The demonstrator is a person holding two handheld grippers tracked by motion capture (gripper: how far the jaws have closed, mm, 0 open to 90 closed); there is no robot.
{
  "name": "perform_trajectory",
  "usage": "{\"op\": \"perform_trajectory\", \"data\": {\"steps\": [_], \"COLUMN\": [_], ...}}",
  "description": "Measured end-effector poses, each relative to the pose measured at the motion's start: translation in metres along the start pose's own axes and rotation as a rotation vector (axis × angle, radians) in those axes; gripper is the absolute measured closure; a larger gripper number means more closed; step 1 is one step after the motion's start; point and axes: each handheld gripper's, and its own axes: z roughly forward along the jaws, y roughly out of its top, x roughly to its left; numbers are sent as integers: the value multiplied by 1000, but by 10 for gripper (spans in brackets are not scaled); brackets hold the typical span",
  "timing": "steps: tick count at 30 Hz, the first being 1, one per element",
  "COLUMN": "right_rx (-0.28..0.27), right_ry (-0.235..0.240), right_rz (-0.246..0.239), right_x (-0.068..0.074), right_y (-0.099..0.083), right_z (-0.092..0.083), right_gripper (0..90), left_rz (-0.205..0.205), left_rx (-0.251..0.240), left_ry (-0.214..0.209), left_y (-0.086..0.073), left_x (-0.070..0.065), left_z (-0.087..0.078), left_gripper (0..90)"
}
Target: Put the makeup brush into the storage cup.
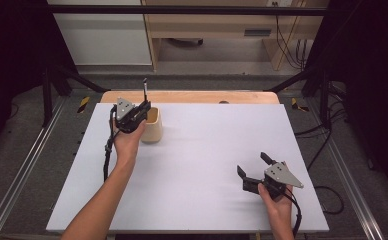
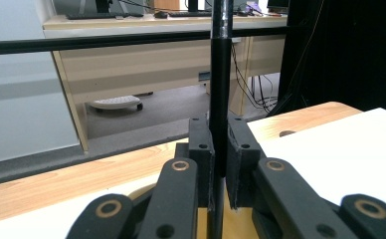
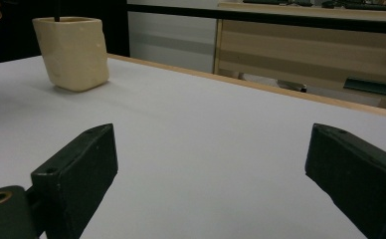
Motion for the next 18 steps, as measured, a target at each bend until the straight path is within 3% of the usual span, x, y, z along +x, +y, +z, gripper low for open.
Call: {"op": "perform_trajectory", "data": {"steps": [18], "right_rx": [7], "right_ry": [5], "right_rz": [0], "right_x": [0], "right_y": [0], "right_z": [0], "right_gripper": [68], "left_rz": [-5], "left_rx": [1], "left_ry": [-11], "left_y": [-6], "left_x": [-1], "left_z": [-1], "left_gripper": [834]}}
